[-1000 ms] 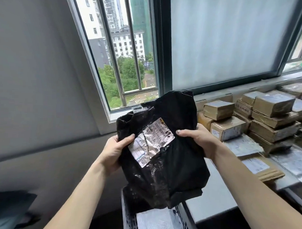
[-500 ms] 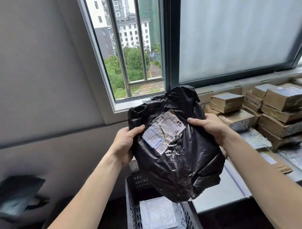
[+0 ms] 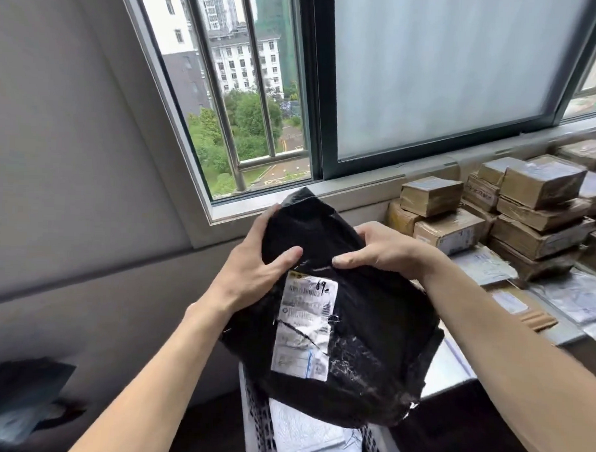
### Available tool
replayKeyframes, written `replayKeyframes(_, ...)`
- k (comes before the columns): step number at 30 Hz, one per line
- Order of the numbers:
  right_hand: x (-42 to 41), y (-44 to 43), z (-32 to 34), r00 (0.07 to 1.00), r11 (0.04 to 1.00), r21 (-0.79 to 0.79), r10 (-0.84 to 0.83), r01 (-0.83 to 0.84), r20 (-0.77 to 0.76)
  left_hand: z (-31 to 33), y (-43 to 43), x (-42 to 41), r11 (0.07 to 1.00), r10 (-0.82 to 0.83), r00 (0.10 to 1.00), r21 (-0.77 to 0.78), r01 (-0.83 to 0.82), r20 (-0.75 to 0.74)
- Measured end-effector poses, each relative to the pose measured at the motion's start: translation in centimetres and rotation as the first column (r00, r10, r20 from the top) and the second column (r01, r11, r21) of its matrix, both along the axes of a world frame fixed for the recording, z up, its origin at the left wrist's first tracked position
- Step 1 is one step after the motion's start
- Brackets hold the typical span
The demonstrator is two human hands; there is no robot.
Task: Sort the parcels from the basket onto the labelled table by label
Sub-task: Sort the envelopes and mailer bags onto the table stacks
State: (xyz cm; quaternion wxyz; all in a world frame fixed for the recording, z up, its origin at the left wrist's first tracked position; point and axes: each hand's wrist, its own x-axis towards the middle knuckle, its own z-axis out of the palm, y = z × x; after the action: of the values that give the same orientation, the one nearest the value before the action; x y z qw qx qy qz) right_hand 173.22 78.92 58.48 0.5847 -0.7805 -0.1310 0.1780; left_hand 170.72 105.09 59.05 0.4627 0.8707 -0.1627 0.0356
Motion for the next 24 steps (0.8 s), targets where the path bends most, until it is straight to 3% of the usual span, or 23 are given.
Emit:
replayKeyframes(4,-0.1,0.2,0.2,0.990,0.997,-0.048,-0.060,0.067,0.131,-1.3,-1.7,0.4,0.948,0.172,0.985,-0.273,-0.166,-0.002)
replayKeyframes(6,0.5,-0.8,-1.1,0.924,0.949,-0.133,-0.237,0.287,0.300,-1.9,-1.7,0.3,0.907,0.277,0.961,-0.326,-0.269,-0.020)
replayKeyframes(8,0.8,-2.4,-3.3,0.770,0.818,-0.073,-0.503,0.571,0.393,-2.4,-1.5,0.3,0.836,0.412,0.911,-0.384,-0.393,-0.035)
replayKeyframes(10,0.2,-3.9,-5.6,0.642,0.679,0.033,-0.707,0.733,0.298,-3.0,-1.1,0.7,0.734,0.525,0.847,-0.463,-0.498,-0.078)
replayKeyframes(11,-0.3,-4.3,-6.7,0.637,0.656,0.032,-0.742,0.754,0.207,-3.1,-0.9,0.7,0.679,0.564,0.817,-0.495,-0.542,-0.122)
replayKeyframes(15,-3.0,-3.5,-9.9,0.768,0.804,-0.035,-0.578,0.593,-0.275,-3.5,-0.7,0.2,0.544,0.637,0.734,-0.539,-0.644,-0.234)
replayKeyframes(17,-4.2,-2.6,-9.9,0.779,0.833,0.179,-0.382,0.523,-0.498,-3.8,-0.7,-0.4,0.527,0.623,0.733,-0.545,-0.652,-0.275)
replayKeyframes(20,-4.9,-1.3,-9.4,0.815,0.714,0.525,-0.111,0.463,-0.568,-4.6,-0.6,-1.5,0.511,0.544,0.746,-0.553,-0.658,-0.384)
replayKeyframes(24,-5.9,0.7,-8.2,0.825,0.523,0.666,-0.140,0.531,-0.547,-5.1,0.2,-3.3,0.519,0.372,0.789,-0.596,-0.613,-0.488)
